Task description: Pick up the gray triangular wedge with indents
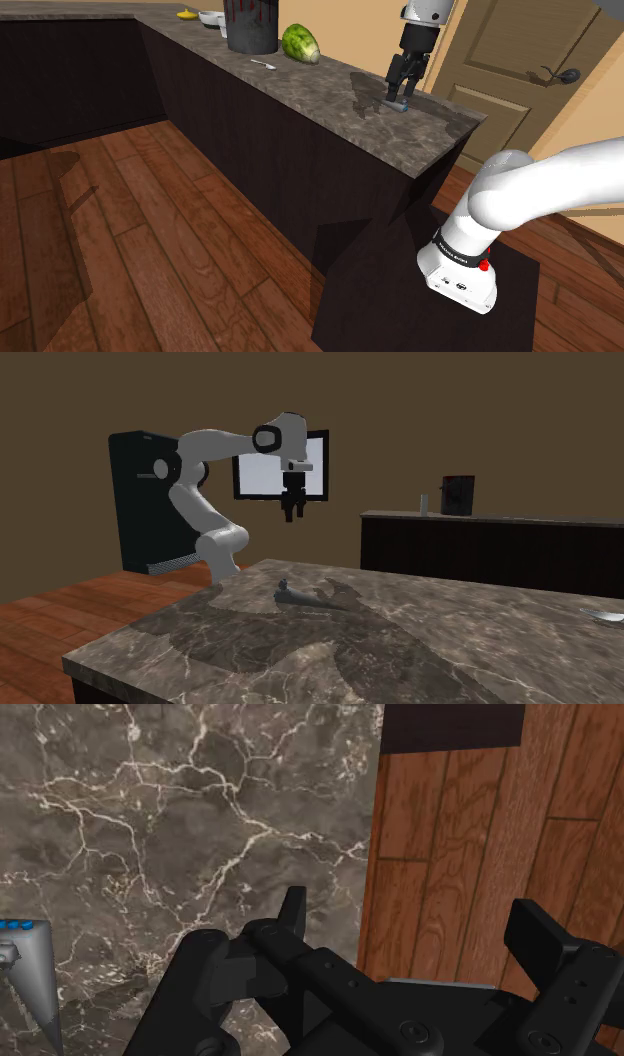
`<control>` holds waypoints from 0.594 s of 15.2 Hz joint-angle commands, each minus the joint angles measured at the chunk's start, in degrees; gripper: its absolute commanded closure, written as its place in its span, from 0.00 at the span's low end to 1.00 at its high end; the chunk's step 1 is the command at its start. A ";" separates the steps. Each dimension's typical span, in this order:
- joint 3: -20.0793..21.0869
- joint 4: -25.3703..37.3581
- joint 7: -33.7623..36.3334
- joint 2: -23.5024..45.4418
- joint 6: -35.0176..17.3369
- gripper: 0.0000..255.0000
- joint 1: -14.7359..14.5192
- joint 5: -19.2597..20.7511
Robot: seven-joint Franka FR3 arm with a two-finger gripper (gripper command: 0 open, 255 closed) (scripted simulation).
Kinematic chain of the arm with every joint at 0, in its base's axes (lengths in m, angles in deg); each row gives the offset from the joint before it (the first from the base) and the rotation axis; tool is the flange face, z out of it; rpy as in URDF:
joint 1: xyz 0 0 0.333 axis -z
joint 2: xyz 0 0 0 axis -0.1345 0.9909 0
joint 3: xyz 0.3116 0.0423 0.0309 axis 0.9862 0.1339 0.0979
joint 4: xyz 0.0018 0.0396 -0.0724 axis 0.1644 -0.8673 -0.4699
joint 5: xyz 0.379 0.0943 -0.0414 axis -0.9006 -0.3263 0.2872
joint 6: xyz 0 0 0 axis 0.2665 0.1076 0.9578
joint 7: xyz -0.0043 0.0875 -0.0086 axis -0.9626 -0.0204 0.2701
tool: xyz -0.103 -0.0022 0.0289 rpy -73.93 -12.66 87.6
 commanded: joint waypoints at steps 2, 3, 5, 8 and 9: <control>-0.93 0.13 -1.00 1.10 -0.90 0.00 0.39 0.87; -1.86 0.32 -1.99 2.25 -1.81 0.00 0.77 1.71; -3.70 0.89 -3.94 4.70 -3.63 0.00 1.49 3.27; -6.44 2.21 -6.77 8.73 -6.34 0.00 2.46 5.34; -7.34 2.78 -7.70 10.16 -7.23 0.00 2.76 5.93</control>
